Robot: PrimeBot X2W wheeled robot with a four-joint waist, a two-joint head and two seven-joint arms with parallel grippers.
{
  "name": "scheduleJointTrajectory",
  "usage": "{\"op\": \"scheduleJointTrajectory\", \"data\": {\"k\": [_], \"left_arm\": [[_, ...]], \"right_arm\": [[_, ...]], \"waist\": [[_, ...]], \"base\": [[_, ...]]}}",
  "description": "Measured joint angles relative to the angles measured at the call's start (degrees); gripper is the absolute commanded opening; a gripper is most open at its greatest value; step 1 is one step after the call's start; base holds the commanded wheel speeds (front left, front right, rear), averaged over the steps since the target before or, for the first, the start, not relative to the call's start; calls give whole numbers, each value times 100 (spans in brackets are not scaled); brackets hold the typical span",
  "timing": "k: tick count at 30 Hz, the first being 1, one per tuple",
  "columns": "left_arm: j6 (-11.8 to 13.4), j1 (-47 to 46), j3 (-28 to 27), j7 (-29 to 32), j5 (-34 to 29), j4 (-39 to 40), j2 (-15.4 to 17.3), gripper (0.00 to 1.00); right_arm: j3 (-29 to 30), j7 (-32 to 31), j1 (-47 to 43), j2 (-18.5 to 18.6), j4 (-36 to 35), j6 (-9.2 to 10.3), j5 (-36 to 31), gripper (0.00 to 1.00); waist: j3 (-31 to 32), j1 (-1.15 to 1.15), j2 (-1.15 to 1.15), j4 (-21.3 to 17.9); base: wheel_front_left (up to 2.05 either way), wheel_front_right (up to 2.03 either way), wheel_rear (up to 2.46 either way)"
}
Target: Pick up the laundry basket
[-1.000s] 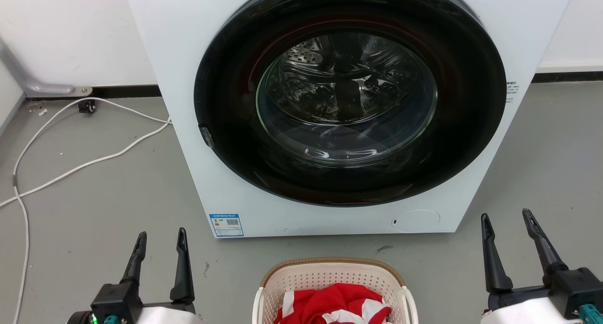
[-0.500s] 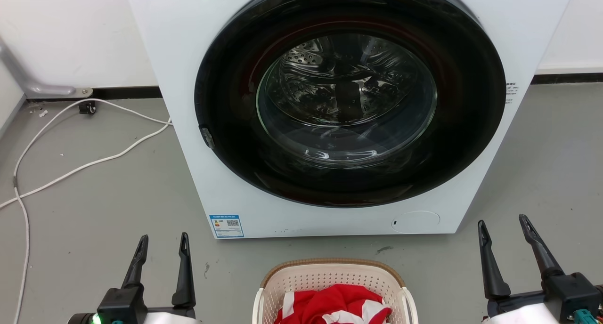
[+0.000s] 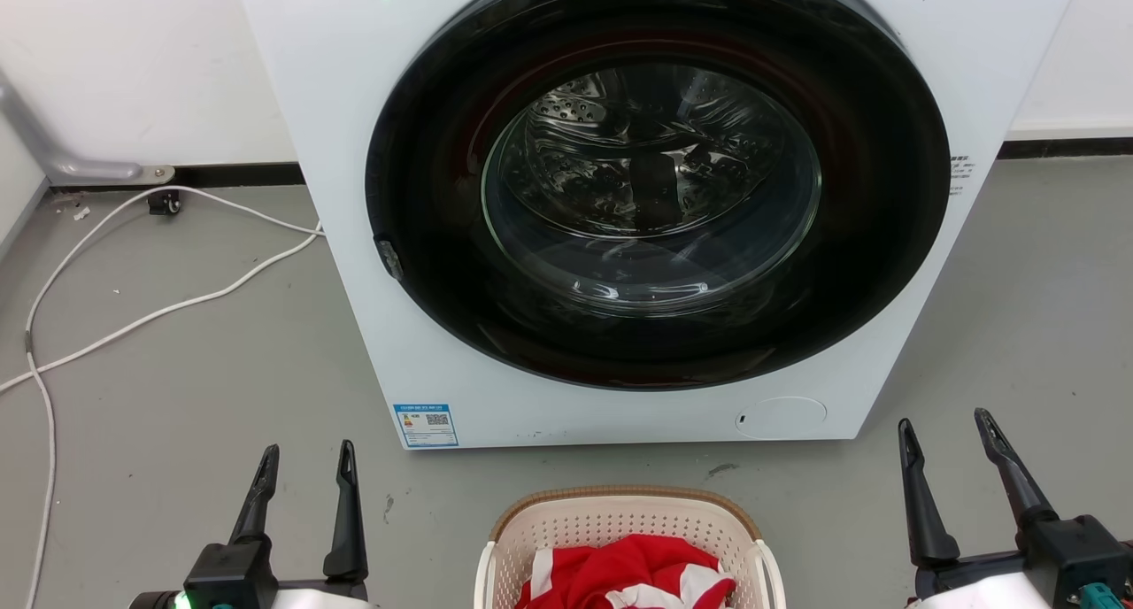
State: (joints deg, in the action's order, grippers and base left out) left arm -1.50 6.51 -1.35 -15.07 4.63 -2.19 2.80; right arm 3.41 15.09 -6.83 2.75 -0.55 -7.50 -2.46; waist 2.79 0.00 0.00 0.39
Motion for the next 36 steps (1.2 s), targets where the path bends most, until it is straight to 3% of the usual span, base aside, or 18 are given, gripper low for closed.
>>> {"op": "scheduleJointTrajectory", "data": {"k": [11, 18, 36], "left_arm": [[-9, -7, -9, -1, 113, -68, 1, 100], [-162, -295, 90, -1, 124, -534, 2, 100], [-492, -2018, 483, -1, 236, -3334, 2, 100]], "right_arm": [[-14, 0, 1, 0, -2, 0, 0, 100], [-132, 0, 172, 1, 370, 0, -145, 100], [-581, 0, 1584, 4, 2599, -1, -719, 100]], "waist": [[-47, 0, 0, -14], [-199, 0, 0, -43], [-1003, 0, 0, -136]], "base": [[0, 0, 0], [0, 0, 0], [0, 0, 0]]}}
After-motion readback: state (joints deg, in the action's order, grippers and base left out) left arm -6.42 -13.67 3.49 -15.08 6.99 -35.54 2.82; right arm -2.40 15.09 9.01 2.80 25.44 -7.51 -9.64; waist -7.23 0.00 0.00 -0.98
